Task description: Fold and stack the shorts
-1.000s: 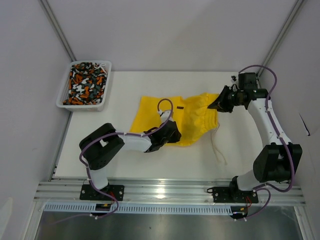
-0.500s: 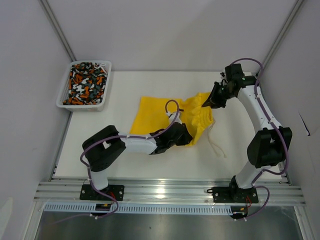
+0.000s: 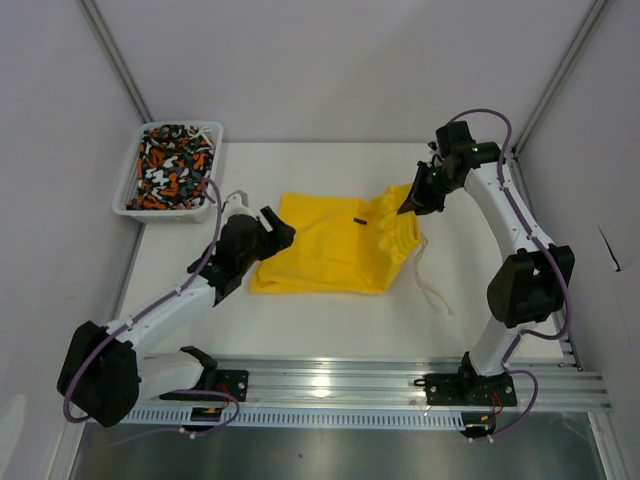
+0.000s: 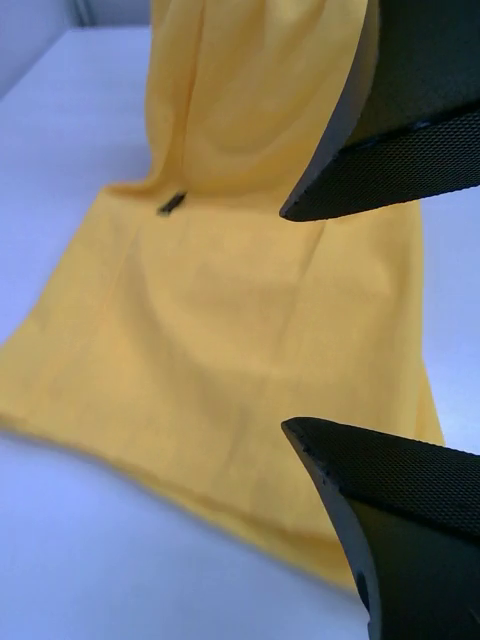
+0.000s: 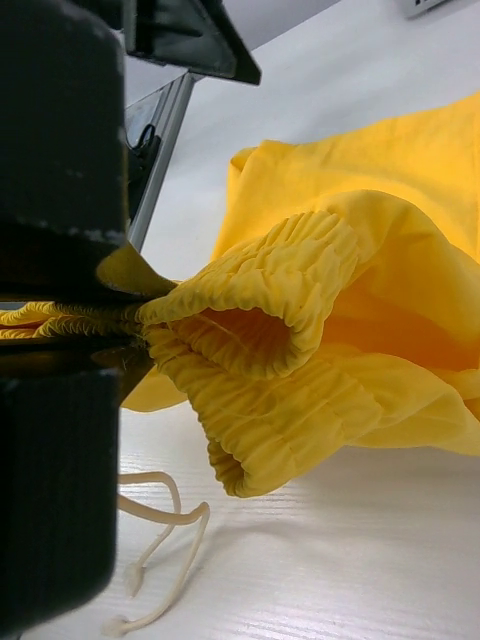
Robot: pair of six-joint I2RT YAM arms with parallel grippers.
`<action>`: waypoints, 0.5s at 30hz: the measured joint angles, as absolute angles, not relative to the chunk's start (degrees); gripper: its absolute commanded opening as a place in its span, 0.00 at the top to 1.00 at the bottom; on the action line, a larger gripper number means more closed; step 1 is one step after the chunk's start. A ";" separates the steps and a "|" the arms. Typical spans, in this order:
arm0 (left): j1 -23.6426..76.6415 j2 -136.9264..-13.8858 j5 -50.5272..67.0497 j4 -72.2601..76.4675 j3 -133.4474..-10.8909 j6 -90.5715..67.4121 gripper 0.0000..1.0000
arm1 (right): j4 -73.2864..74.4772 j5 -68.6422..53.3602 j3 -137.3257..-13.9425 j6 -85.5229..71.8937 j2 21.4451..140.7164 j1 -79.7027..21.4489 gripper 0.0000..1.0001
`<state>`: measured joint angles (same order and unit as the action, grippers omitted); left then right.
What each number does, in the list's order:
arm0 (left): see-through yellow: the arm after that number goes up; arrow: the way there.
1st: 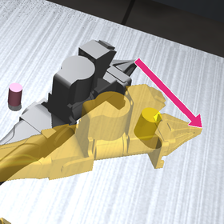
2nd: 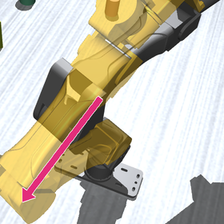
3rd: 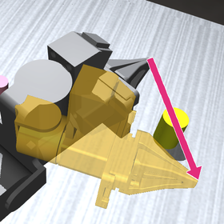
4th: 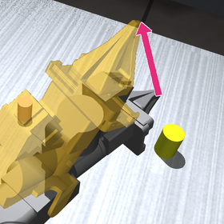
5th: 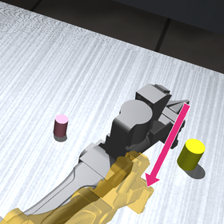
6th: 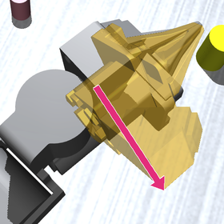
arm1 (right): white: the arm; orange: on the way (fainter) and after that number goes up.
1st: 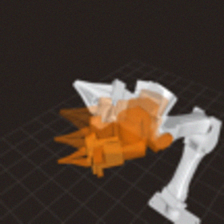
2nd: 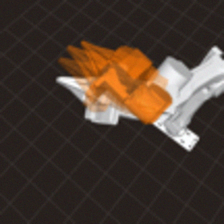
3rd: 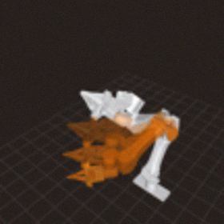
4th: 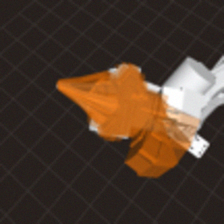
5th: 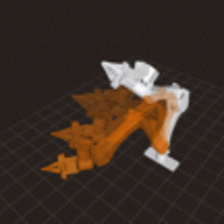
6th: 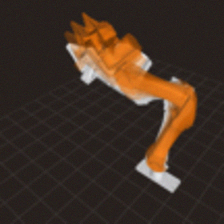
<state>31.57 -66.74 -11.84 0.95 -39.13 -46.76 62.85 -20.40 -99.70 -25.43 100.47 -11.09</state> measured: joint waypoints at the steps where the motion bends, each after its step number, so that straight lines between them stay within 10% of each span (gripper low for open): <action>1: 29.06 -65.82 -11.29 -0.19 -38.11 -45.84 0.18 | 62.94 -20.25 -99.90 -25.43 100.90 -11.51 1.00; 15: 13.78 -83.68 0.60 -4.51 -38.17 -37.76 0.15 | 66.13 -16.36 -109.51 -28.99 105.75 -16.38 1.00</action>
